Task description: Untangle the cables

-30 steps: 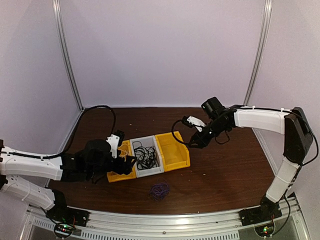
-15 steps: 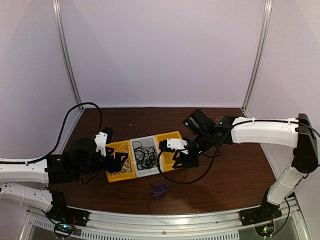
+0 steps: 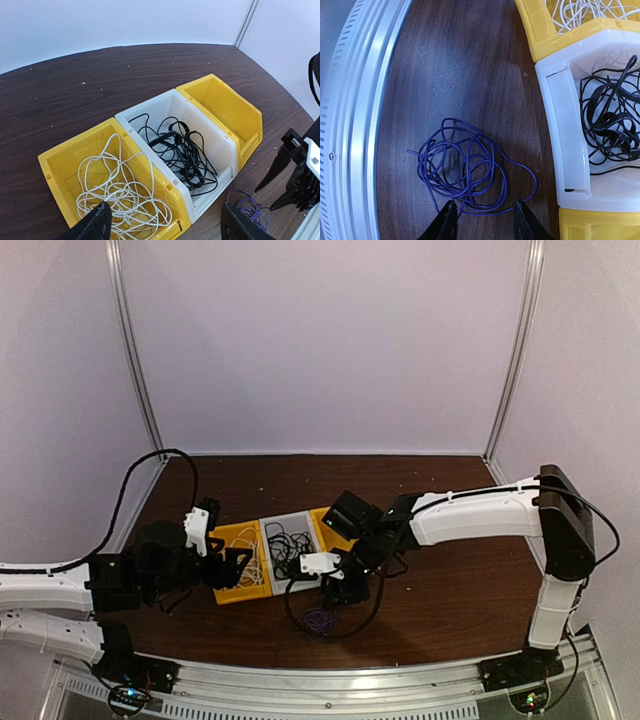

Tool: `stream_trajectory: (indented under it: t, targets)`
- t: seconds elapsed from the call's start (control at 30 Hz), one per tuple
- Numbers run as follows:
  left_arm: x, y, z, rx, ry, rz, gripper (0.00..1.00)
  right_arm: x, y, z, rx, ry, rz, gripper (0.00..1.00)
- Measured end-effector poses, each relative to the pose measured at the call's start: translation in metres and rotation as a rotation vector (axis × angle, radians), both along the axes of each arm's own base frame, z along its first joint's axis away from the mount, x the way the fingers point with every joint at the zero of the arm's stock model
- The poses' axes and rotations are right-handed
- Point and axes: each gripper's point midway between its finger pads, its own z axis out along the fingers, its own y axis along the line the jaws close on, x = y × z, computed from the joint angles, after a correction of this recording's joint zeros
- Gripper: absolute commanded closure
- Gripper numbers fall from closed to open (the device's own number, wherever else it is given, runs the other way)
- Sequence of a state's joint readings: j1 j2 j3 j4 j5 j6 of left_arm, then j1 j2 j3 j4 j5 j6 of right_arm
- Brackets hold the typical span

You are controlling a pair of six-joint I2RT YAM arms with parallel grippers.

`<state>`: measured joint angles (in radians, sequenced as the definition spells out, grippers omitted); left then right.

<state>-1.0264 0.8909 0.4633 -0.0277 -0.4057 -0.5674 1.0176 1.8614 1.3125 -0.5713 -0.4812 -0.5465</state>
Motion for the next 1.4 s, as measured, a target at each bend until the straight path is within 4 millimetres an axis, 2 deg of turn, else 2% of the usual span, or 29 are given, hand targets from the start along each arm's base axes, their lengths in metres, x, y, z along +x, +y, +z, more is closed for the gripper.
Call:
stream_trajectory:
  t: [0.3, 0.33, 0.4, 0.47, 0.6, 0.7, 0.8, 0.97, 1.0, 1.07, 1.17, 1.27, 1.4]
  targets:
    - [0.0, 0.001, 0.003, -0.001, -0.012, 0.001, 0.23, -0.006, 0.013, -0.009, 0.006, 0.056, 0.023, 0.66]
    - [0.0, 0.001, 0.003, 0.002, -0.013, 0.002, 0.24, -0.007, 0.013, -0.009, 0.007, 0.062, 0.026, 0.7]
    - [0.001, 0.002, 0.003, 0.005, -0.015, 0.004, 0.23, -0.008, 0.014, -0.009, 0.009, 0.068, 0.029, 0.86]
    - [0.001, 0.003, 0.003, 0.007, -0.017, 0.007, 0.23, -0.01, 0.014, -0.01, 0.008, 0.073, 0.032, 0.97]
    - [0.001, 0.002, 0.004, 0.015, -0.024, 0.001, 0.21, -0.011, 0.013, -0.009, -0.004, 0.089, 0.025, 1.0]
    - [-0.001, -0.006, 0.008, 0.007, -0.062, -0.057, 0.2, -0.011, 0.015, 0.001, -0.001, 0.091, 0.028, 1.0]
    - [-0.011, -0.022, 0.012, -0.059, -0.14, -0.174, 0.19, -0.01, 0.018, 0.032, 0.04, 0.075, 0.032, 1.0]
    - [-0.027, -0.062, 0.026, -0.143, -0.237, -0.386, 0.19, -0.006, 0.03, 0.131, 0.218, -0.01, 0.041, 1.0]
    - [-0.03, -0.075, 0.03, -0.154, -0.252, -0.437, 0.21, -0.006, 0.032, 0.151, 0.259, -0.026, 0.044, 1.0]
    - [-0.036, -0.1, 0.037, -0.18, -0.275, -0.526, 0.3, -0.007, 0.032, 0.179, 0.314, -0.042, 0.046, 1.0]
    - [-0.046, -0.138, 0.046, -0.237, -0.31, -0.657, 0.53, -0.008, 0.029, 0.198, 0.347, -0.031, 0.045, 1.0]
    - [-0.05, -0.167, 0.04, -0.274, -0.31, -0.753, 0.73, -0.008, 0.026, 0.208, 0.359, -0.001, 0.038, 1.0]
    - [-0.051, -0.188, 0.027, -0.338, -0.316, -0.81, 0.81, 0.006, 0.011, 0.226, 0.368, 0.026, -0.013, 1.0]
